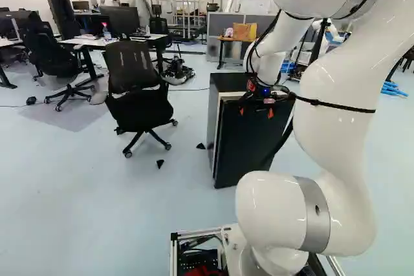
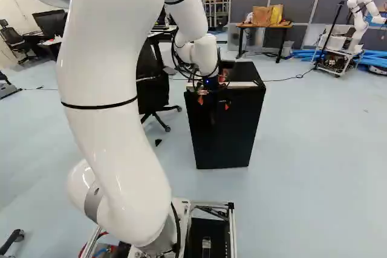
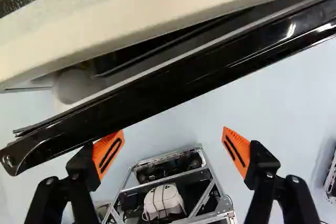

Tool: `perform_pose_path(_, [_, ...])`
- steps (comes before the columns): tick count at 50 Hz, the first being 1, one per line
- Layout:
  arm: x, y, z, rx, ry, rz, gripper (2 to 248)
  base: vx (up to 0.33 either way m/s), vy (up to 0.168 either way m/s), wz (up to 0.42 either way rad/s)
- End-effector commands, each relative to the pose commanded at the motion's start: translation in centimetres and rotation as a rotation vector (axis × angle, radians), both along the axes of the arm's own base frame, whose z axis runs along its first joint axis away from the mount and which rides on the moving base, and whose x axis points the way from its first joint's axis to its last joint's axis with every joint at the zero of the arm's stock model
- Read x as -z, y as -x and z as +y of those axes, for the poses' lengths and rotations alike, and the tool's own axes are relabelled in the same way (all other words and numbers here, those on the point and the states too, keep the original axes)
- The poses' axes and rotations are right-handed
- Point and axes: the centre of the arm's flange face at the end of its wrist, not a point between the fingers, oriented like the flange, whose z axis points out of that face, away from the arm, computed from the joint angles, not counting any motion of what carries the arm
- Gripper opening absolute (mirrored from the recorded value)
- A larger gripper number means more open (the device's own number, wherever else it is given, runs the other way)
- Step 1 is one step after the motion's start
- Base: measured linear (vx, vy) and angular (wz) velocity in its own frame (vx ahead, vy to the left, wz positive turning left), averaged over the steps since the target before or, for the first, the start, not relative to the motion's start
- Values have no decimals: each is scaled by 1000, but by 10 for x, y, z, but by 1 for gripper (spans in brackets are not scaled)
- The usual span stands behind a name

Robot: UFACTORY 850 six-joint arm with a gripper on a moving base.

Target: Grab a drink from the fridge

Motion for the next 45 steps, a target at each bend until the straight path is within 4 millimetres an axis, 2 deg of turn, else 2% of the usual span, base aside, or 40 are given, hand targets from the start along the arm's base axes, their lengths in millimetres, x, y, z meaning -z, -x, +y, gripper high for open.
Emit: perform_pose_path(45, [-4,-15,-5,-55,79,-136,247,0,0,0])
